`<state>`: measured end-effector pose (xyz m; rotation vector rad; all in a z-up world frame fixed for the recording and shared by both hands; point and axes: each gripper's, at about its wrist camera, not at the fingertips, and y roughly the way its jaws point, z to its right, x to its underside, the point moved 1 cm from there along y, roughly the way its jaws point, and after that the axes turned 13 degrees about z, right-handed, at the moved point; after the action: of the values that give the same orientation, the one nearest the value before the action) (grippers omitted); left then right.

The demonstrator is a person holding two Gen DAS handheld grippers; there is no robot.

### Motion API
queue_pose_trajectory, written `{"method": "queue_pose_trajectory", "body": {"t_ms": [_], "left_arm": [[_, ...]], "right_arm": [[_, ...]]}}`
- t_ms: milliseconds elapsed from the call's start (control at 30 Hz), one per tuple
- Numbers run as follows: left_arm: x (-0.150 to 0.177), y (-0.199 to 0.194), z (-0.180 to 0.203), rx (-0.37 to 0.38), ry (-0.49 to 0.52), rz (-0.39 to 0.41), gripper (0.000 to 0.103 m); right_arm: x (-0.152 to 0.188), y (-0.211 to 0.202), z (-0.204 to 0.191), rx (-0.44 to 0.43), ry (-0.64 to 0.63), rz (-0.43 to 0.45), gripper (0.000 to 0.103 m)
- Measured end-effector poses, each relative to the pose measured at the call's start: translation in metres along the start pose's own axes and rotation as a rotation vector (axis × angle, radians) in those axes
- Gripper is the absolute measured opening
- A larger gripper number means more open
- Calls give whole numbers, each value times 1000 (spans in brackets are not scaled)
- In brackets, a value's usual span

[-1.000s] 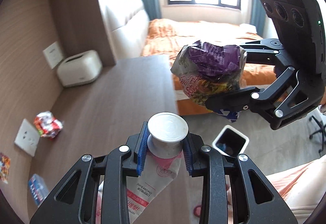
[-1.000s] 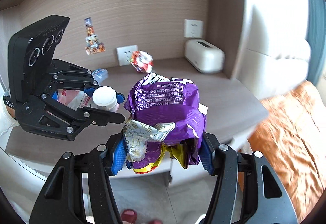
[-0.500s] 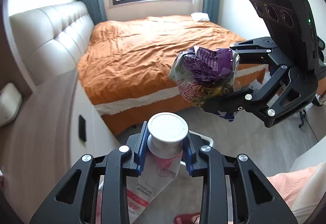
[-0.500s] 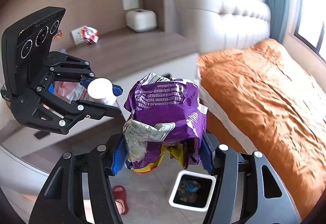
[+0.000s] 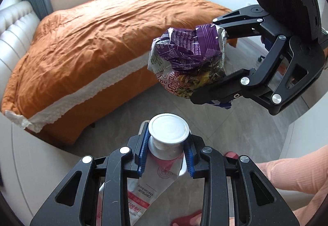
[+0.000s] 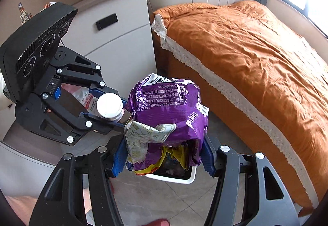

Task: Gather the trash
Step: 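Carry the lotion tube and purple wrapper to the white bin and open both tools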

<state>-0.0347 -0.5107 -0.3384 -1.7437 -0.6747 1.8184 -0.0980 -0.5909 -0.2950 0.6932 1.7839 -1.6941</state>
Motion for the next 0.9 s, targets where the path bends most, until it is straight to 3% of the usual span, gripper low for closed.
{"method": "queue_pose_trajectory", "body": {"t_ms": [267, 567, 600, 633, 667, 767, 900], "left_arm": [[58, 87, -5, 89, 88, -92, 30], [104, 166, -25, 161, 104, -102, 29], [111, 177, -22, 168, 121, -127, 53], [118, 187, -19, 122, 166, -155, 100], [127, 195, -17, 92, 227, -145, 98], [141, 208, -24, 115, 217, -159, 98], [148, 215, -30, 93, 207, -172, 98]], "right_arm": [[75, 68, 17, -32, 6, -84, 60], [139, 137, 19, -38, 27, -139, 61], [149, 149, 20, -17, 0, -161, 68], [154, 154, 20, -4, -25, -160, 80], [159, 156, 20, -4, -39, -143, 99], [173, 167, 26, -5, -36, -172, 98], [179, 173, 26, -3, -59, -215, 98]]}}
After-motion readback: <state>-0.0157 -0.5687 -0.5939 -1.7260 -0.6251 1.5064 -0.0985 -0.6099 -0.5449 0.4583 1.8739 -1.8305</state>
